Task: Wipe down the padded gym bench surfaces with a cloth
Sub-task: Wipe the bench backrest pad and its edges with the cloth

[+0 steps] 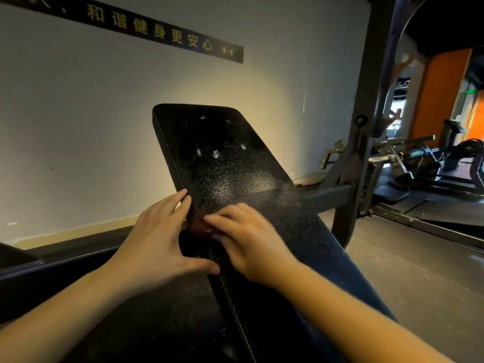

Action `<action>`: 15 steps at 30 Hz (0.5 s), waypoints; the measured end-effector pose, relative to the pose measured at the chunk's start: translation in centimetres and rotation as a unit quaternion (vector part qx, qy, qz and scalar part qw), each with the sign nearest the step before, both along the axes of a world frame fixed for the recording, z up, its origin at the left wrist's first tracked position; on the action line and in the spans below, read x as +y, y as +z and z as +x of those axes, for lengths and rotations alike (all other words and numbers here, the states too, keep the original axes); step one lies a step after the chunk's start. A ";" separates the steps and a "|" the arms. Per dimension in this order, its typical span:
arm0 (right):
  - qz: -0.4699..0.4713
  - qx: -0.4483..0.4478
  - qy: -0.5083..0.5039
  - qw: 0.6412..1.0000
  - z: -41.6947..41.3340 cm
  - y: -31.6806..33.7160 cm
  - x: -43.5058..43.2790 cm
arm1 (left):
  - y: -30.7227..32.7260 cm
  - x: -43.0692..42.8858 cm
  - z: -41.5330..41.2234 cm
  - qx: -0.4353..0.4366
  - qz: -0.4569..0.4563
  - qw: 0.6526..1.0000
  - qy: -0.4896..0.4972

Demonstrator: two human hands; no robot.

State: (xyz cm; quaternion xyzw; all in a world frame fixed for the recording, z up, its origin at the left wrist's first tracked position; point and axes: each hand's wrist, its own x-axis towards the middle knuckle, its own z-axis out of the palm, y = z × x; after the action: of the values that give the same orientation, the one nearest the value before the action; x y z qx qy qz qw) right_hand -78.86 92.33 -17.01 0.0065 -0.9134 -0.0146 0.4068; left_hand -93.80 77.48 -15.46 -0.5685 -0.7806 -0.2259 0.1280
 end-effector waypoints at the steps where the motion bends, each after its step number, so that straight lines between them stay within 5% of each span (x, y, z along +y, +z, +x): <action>1: -0.004 0.008 -0.028 1.000 0.5 0.7 2.4 | -0.2 -0.1 -0.1 0.001 0.000 1.000 -0.001; 3: -0.091 0.050 -0.172 0.980 1.8 2.3 7.9 | -0.4 -0.3 -0.2 0.003 -0.003 1.000 0.000; 5: -0.226 0.090 -0.306 0.920 2.6 3.6 11.6 | -0.5 -0.2 -0.2 0.009 -0.010 1.000 0.004; 7: -0.256 0.111 -0.352 0.893 0.5 3.8 10.2 | -0.3 -0.1 -0.2 0.011 -0.016 1.000 0.009; 12: -0.076 0.026 -0.077 0.994 -3.4 2.1 0.9 | 0.8 -0.6 -1.1 0.032 -0.016 0.999 -0.011; 15: -0.093 -0.017 -0.102 0.990 -1.6 4.2 4.2 | 2.5 -0.4 -2.7 0.034 0.029 0.999 -0.016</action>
State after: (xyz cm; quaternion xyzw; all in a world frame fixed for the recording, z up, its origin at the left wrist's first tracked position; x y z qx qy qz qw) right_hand -80.48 96.56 -12.86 -0.1244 -0.9136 0.0292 0.3861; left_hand -96.47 77.11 -12.99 -0.5840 -0.7601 -0.2308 0.1673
